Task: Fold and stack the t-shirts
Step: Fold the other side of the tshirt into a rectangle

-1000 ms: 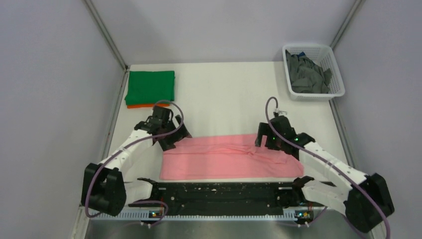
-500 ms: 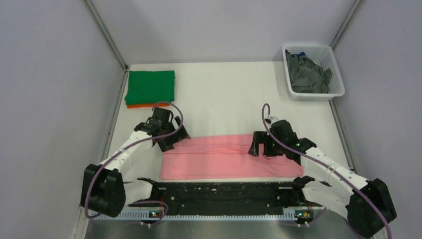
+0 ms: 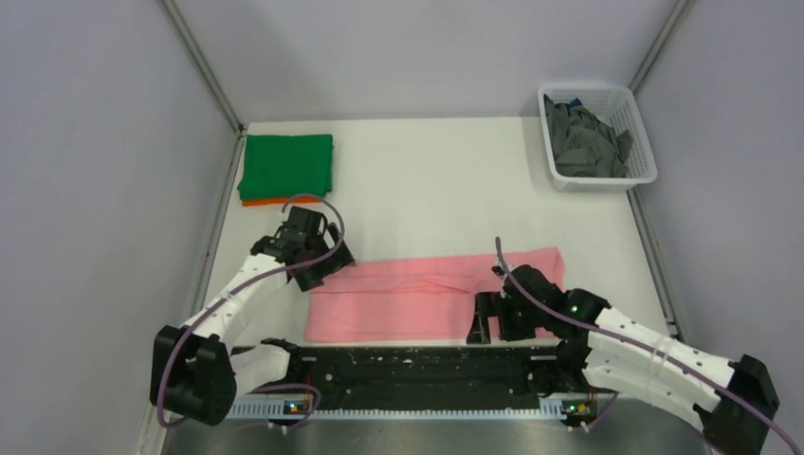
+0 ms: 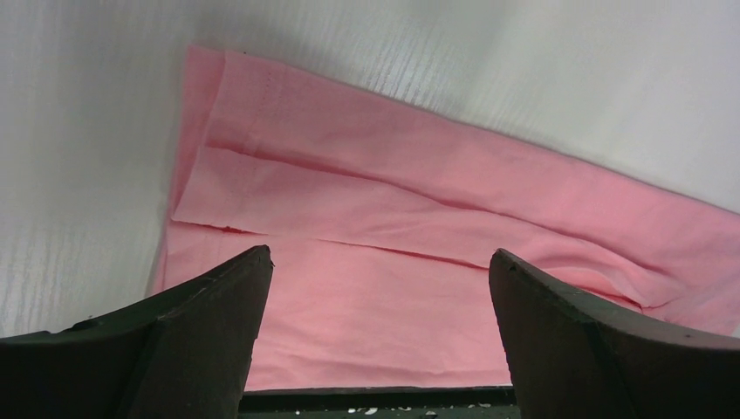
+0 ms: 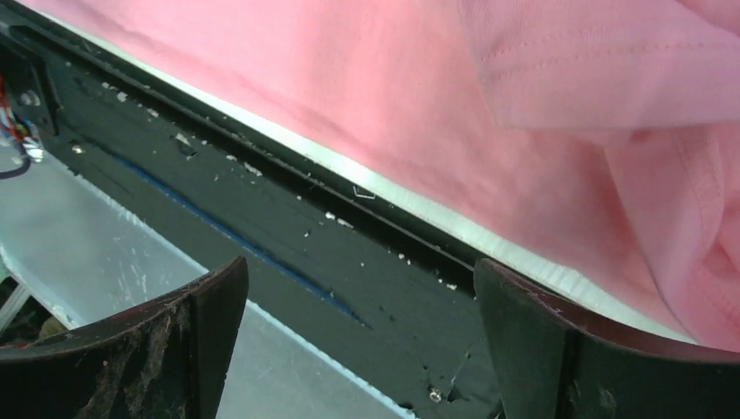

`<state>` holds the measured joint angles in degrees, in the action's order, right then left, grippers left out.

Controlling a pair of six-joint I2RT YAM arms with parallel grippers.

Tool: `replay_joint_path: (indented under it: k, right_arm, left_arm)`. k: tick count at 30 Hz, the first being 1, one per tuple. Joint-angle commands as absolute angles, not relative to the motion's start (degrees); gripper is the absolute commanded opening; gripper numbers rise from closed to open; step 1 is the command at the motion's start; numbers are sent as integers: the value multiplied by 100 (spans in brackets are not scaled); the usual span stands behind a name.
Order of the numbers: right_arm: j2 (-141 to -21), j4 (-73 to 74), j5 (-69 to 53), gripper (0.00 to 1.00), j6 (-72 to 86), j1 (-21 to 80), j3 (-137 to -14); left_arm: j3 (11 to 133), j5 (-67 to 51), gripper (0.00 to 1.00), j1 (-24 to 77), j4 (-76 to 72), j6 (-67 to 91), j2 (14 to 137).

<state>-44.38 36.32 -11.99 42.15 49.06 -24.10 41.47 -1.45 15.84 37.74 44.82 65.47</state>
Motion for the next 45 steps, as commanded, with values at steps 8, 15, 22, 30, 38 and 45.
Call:
replay_joint_path:
  k: [8, 15, 22, 30, 38, 45]
  right_arm:
    - [-3664, 4124, -369, 99, 4035, 4997, -3478]
    - [-4847, 4119, 1354, 99, 3935, 4853, -4089]
    - [-6012, 2859, 69, 98, 3311, 3341, -3504]
    - [-5438, 3018, -2260, 99, 2743, 3355, -2824]
    - [-4342, 3949, -2723, 99, 3193, 3665, -2821]
    - [-4228, 3896, -668, 99, 3734, 3616, -3272]
  left_arm:
    - [4447, -360, 99, 1599, 3613, 4328, 6552]
    - [4750, -580, 99, 1872, 3350, 4254, 7095]
    - [4776, -605, 99, 2086, 3285, 4257, 7520]
    - [4703, -418, 99, 2100, 3358, 4258, 7561]
    - [4783, -363, 99, 2096, 3440, 4248, 7569]
    - [4854, -459, 99, 2123, 3412, 4210, 7705]
